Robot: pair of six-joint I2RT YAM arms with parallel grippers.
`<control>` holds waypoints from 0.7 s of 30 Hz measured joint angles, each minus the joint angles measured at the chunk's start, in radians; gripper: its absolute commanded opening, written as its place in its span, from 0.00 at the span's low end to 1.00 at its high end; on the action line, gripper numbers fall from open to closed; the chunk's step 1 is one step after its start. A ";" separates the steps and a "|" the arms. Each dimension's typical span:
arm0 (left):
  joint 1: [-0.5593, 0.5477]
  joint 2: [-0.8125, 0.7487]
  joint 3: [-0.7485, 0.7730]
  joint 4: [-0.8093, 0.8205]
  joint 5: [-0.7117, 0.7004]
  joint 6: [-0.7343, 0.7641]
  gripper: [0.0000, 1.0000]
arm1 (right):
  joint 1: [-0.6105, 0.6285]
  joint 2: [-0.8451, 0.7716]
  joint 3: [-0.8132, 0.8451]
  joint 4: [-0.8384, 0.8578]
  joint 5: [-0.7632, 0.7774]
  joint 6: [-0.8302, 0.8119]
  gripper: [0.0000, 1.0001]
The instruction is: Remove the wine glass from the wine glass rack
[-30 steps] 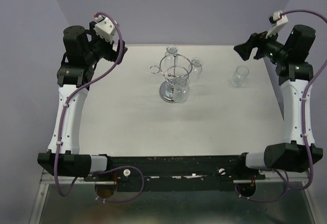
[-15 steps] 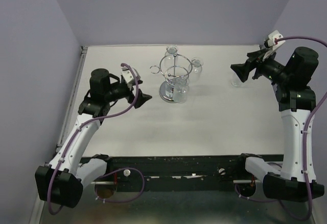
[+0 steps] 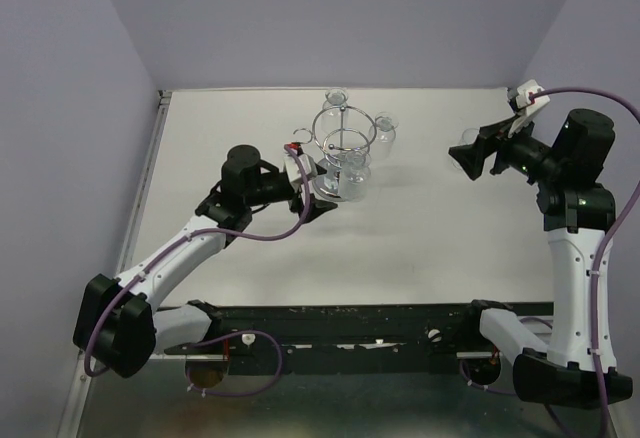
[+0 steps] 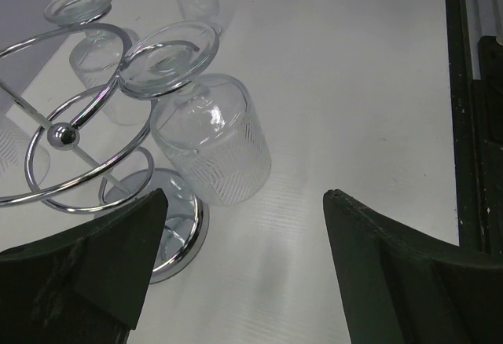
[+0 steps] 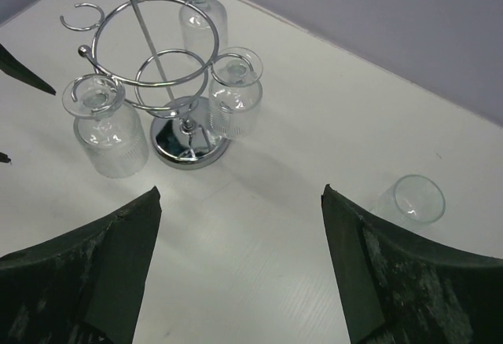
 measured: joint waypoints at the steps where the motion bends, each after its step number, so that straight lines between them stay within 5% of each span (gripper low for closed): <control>1: -0.007 0.010 0.000 0.009 -0.006 0.000 0.97 | 0.000 0.000 -0.004 0.000 0.002 0.009 0.90; 21: -0.070 0.183 0.001 0.212 -0.153 -0.059 0.98 | 0.000 -0.010 -0.049 0.011 0.049 0.102 0.89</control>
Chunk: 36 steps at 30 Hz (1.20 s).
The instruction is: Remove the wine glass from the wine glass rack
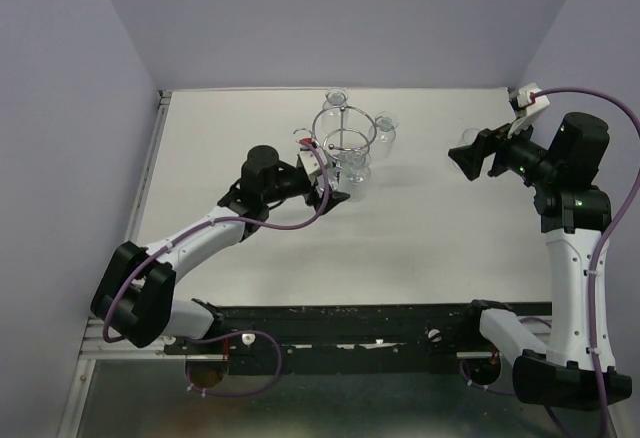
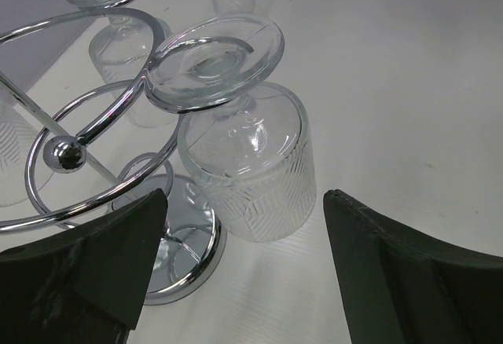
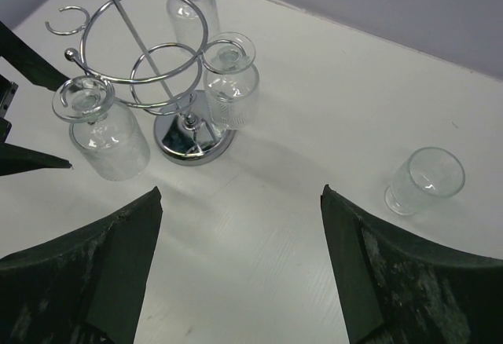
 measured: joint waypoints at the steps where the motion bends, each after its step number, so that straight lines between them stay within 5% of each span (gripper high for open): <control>1: -0.003 0.003 0.000 0.008 -0.006 -0.003 0.97 | 0.000 0.000 0.000 0.000 0.002 0.001 0.89; 36: -0.062 0.117 0.050 0.106 -0.022 -0.097 0.99 | 0.000 -0.012 -0.002 -0.010 0.008 0.001 0.90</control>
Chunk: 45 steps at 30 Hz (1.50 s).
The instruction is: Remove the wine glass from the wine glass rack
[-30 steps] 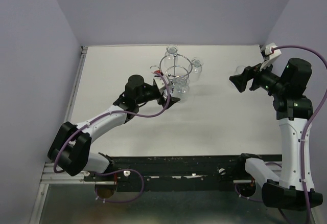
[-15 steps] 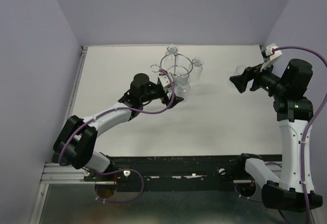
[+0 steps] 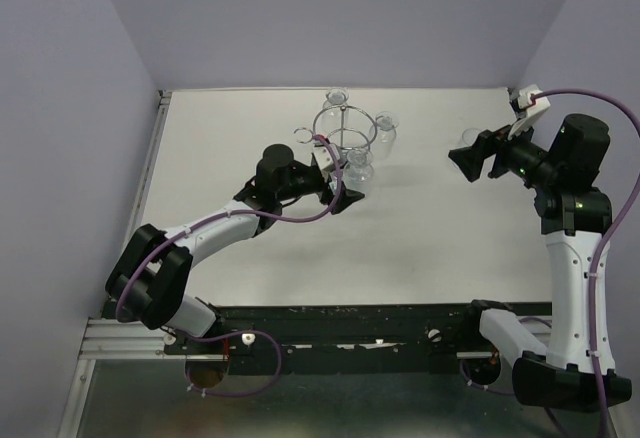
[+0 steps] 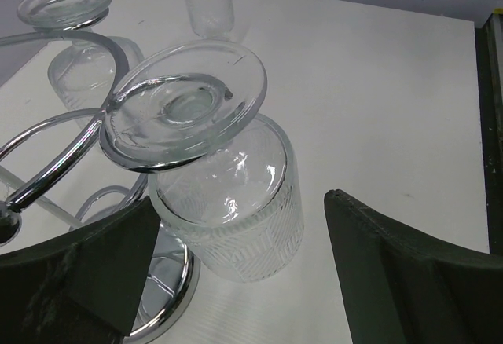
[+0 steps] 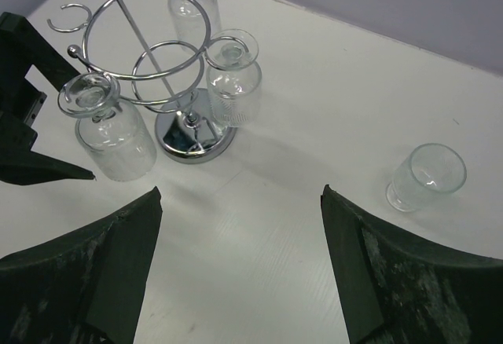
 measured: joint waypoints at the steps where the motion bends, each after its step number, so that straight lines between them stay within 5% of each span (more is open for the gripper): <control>1: 0.000 0.000 0.000 0.007 0.000 -0.010 0.99 | 0.000 0.002 0.000 -0.002 0.000 0.000 0.89; 18: -0.042 0.036 0.000 0.089 -0.075 -0.035 0.97 | 0.000 0.012 0.006 -0.037 0.000 -0.011 0.90; 31: -0.046 0.036 0.000 0.089 -0.110 -0.039 0.84 | 0.000 0.019 0.005 -0.043 0.000 -0.011 0.90; 38: -0.047 0.031 -0.005 0.089 -0.123 -0.050 0.63 | 0.000 0.019 0.005 -0.043 0.000 -0.011 0.90; 45: -0.048 0.019 -0.010 0.087 -0.129 -0.046 0.23 | 0.000 0.016 0.005 -0.043 0.000 -0.012 0.90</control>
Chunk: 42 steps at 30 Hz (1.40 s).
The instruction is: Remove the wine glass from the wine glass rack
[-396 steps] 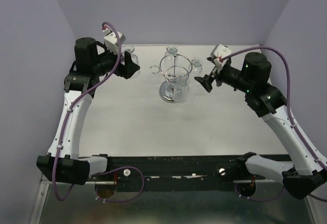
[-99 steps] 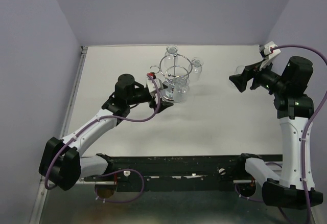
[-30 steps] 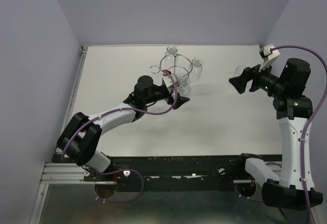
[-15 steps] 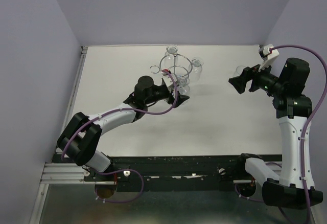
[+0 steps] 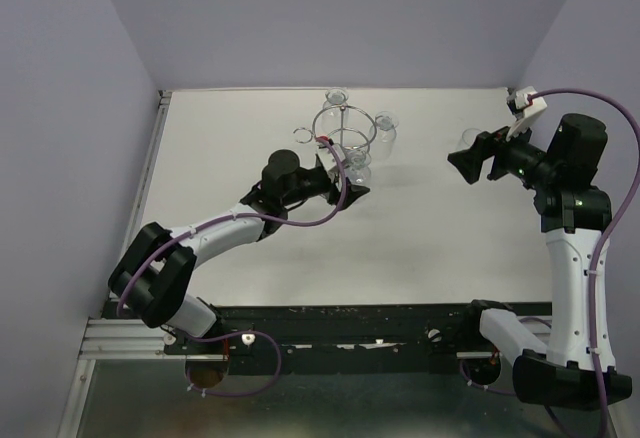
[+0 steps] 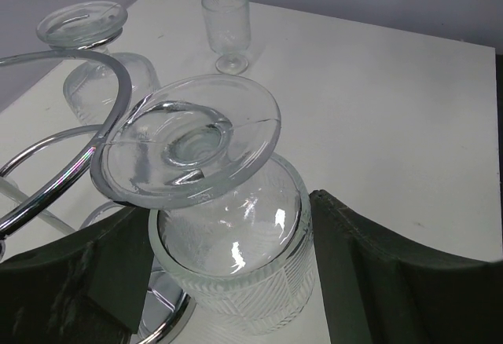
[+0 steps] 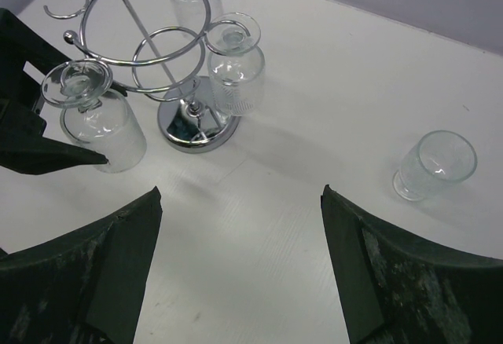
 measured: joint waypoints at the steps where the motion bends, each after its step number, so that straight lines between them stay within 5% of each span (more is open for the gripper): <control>1: 0.000 -0.004 -0.002 0.000 0.000 0.005 0.20 | 0.000 -0.001 0.000 0.000 0.000 -0.001 0.90; 10: 0.000 -0.013 -0.012 0.009 0.000 0.021 0.00 | 0.000 -0.003 0.001 -0.012 0.000 -0.015 0.90; 42: 0.000 -0.048 -0.076 0.137 -0.075 -0.091 0.00 | 0.000 0.036 0.148 -0.138 0.003 -0.119 0.90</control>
